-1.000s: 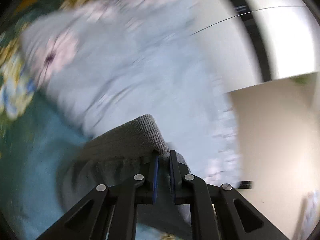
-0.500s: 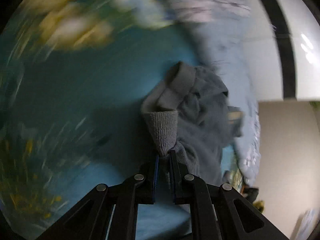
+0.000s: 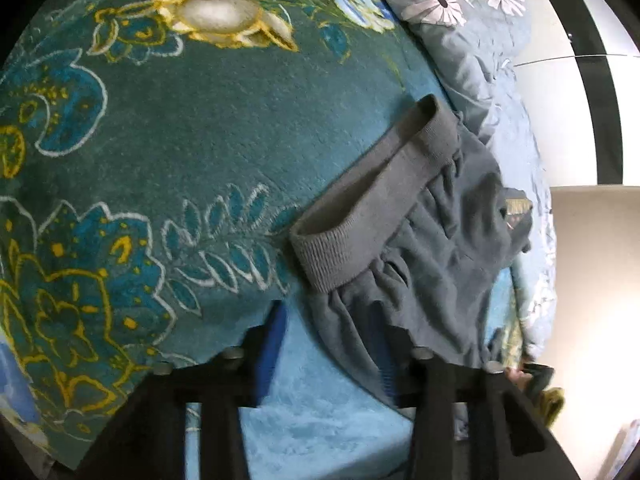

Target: Fold clothes

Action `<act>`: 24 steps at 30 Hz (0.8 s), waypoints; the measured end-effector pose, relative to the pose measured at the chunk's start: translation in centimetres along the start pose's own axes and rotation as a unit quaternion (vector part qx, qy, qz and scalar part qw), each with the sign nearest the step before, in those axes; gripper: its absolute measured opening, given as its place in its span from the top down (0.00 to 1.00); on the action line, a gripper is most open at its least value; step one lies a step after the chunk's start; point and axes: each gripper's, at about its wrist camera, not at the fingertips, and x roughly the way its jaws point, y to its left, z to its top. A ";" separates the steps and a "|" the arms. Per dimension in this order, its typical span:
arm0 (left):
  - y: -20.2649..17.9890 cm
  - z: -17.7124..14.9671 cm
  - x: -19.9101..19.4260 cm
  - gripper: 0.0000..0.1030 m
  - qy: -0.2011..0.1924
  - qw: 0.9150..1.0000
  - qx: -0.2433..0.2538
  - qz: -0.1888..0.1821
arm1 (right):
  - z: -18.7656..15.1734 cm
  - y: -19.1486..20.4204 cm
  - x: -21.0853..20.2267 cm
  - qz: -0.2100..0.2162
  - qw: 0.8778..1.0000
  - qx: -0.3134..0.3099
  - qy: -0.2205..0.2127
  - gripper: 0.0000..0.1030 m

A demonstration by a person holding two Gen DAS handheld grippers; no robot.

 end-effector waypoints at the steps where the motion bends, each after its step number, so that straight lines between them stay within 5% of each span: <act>1: 0.0 0.1 0.2 0.49 -0.003 1.000 0.000 0.006 | 0.2 0.0 -0.6 -0.010 1.000 -0.007 -0.008 0.78; 5: -0.7 1.3 2.3 0.48 -0.005 1.000 -0.015 0.013 | 2.9 2.7 -1.4 -0.018 0.998 -0.050 -0.038 0.70; 7: -1.3 1.7 3.0 0.48 -0.005 1.000 -0.013 0.021 | 4.2 4.9 -0.5 -0.012 0.996 -0.080 -0.035 0.53; 11: -1.4 1.9 3.3 0.50 -0.007 0.999 -0.014 0.032 | 7.3 9.8 2.7 -0.033 0.990 -0.138 -0.022 0.49; 15: -1.3 2.1 3.4 0.61 -0.008 0.999 -0.018 0.037 | 10.5 7.9 3.9 -0.080 0.993 -0.070 -0.048 0.49; 22: -1.2 2.5 3.5 0.67 -0.011 0.998 -0.025 0.048 | 11.8 5.1 6.3 -0.055 0.998 -0.014 0.000 0.50; 23: -1.3 2.5 3.5 0.70 -0.012 0.998 -0.025 0.050 | 11.7 5.2 6.5 -0.048 0.999 -0.010 0.004 0.54; 24: -1.4 2.5 3.4 0.75 -0.015 0.998 -0.024 0.052 | 11.6 5.4 6.8 -0.044 0.999 -0.007 0.010 0.78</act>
